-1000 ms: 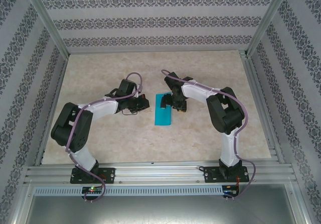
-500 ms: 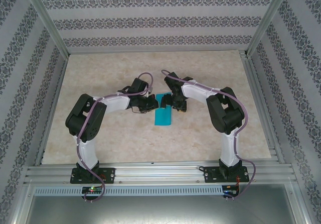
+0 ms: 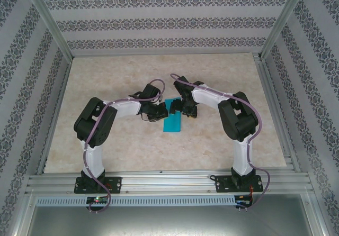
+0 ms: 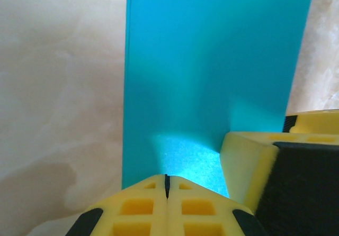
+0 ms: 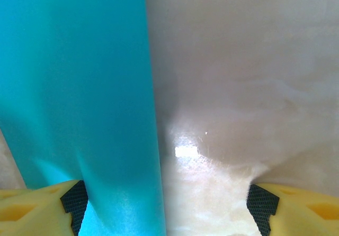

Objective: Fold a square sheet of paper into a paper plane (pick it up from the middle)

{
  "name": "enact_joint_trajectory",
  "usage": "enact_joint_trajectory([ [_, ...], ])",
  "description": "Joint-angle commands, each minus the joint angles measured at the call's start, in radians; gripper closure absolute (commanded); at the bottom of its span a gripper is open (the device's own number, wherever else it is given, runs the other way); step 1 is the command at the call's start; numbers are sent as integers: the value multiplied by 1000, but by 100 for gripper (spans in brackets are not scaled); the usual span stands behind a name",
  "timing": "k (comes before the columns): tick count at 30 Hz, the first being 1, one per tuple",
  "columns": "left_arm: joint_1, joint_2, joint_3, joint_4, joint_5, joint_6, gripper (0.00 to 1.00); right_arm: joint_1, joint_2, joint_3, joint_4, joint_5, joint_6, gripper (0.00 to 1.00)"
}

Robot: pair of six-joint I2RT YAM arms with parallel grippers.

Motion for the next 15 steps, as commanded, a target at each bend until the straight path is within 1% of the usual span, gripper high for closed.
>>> enact_joint_trajectory([
  [1, -13, 26, 21, -52, -26, 8, 100, 2, 94, -68, -17, 39, -7, 16],
  [6, -14, 39, 10, -69, -46, 15, 100, 1, 84, -68, -5, 21, -6, 16],
  [9, -15, 34, -4, -75, -58, 20, 100, -3, 52, -55, 12, 10, -3, 15],
  [11, -15, 32, -10, -75, -61, 21, 100, -13, 13, -46, 32, -2, -7, 15],
  [15, -15, 30, -13, -78, -63, 28, 100, -51, -132, -77, 122, -36, -8, 13],
])
